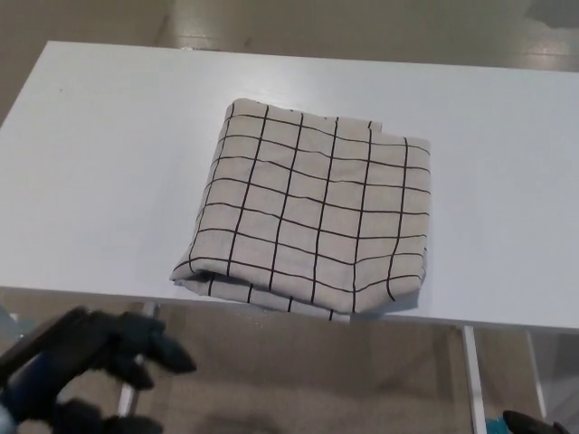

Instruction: Use the left hand to fold a white towel with checkered patterns in half.

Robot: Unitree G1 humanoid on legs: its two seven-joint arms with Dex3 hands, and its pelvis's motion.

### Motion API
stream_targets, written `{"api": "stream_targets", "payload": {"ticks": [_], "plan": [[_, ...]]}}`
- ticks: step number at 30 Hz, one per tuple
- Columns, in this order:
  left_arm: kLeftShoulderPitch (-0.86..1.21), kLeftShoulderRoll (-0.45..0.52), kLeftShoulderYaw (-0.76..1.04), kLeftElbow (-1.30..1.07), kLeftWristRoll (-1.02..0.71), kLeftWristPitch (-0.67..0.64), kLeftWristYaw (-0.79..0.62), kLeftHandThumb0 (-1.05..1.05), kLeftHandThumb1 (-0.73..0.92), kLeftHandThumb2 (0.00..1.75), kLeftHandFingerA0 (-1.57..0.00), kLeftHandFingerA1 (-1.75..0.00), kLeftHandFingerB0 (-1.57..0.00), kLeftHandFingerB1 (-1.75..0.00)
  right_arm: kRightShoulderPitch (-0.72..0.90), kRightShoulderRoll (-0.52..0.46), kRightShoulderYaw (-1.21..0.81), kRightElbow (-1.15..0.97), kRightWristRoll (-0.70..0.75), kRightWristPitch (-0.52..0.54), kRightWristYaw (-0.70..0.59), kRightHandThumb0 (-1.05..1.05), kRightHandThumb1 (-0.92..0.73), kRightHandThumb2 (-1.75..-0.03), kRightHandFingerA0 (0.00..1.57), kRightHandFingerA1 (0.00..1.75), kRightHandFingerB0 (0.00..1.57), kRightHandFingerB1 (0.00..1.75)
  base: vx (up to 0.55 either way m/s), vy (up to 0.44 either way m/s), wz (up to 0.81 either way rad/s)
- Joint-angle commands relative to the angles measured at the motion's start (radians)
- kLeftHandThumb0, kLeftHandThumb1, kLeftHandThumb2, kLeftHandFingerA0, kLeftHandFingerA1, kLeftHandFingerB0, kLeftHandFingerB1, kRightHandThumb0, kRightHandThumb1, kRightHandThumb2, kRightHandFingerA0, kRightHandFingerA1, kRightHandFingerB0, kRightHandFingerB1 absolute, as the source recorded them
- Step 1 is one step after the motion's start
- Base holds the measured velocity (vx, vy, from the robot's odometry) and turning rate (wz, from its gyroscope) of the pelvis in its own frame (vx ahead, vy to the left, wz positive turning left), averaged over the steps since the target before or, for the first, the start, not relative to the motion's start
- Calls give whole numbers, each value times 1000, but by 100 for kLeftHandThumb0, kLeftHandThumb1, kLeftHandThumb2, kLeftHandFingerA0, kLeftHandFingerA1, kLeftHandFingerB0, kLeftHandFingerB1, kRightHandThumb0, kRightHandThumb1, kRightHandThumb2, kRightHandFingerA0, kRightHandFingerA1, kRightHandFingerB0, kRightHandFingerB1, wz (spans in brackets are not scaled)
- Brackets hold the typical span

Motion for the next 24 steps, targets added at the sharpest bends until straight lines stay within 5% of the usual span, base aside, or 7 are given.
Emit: {"api": "stream_targets", "payload": {"ticks": [1, 2, 5, 6, 9, 15, 24], "plan": [[392, 3, 393, -66, -1139, 381, -926, -62, 38, 71, -92, -61, -82, -57, 68, 6, 5, 38, 34, 74, 53, -40, -80, -63, 52, 62, 55, 52, 0, 0, 0], [380, -7, 370, -36, -1102, 369, -911, -52, 41, 54, -92, -52, -84, -48, 70, 6, 6, 32, 35, 76, 55, -40, -80, -63, 52, 62, 56, 52, 0, 0, 0], [349, -31, 296, 46, -923, 305, -769, -55, 41, 53, -87, -49, -80, -46, 67, 9, 5, 26, 36, 78, 51, -39, -80, -63, 52, 63, 55, 52, 0, 0, 0], [320, -53, 244, 110, -779, 234, -651, -70, 36, 72, -69, -52, -60, -46, 66, 7, 6, 24, 30, 79, 47, -39, -79, -63, 53, 63, 55, 52, 0, 0, 0], [262, -103, 177, 236, -583, 112, -506, -65, 41, 54, -61, -41, -62, -40, 69, 0, 10, 15, 17, 92, 43, -39, -79, -63, 53, 63, 55, 52, 0, 0, 0], [109, -241, 88, 648, -131, -73, 44, -67, 45, 55, -41, -34, -45, -34, 74, 9, 19, 41, 2, 63, 27, -39, -80, -63, 53, 63, 55, 52, 0, 0, 0], [-60, -389, 262, 919, -294, 72, 192, -57, 34, 68, -51, -48, -43, -44, 19, 19, 4, 32, 34, 109, 38, -40, -80, -63, 53, 63, 54, 51, 0, 0, 0]]}}
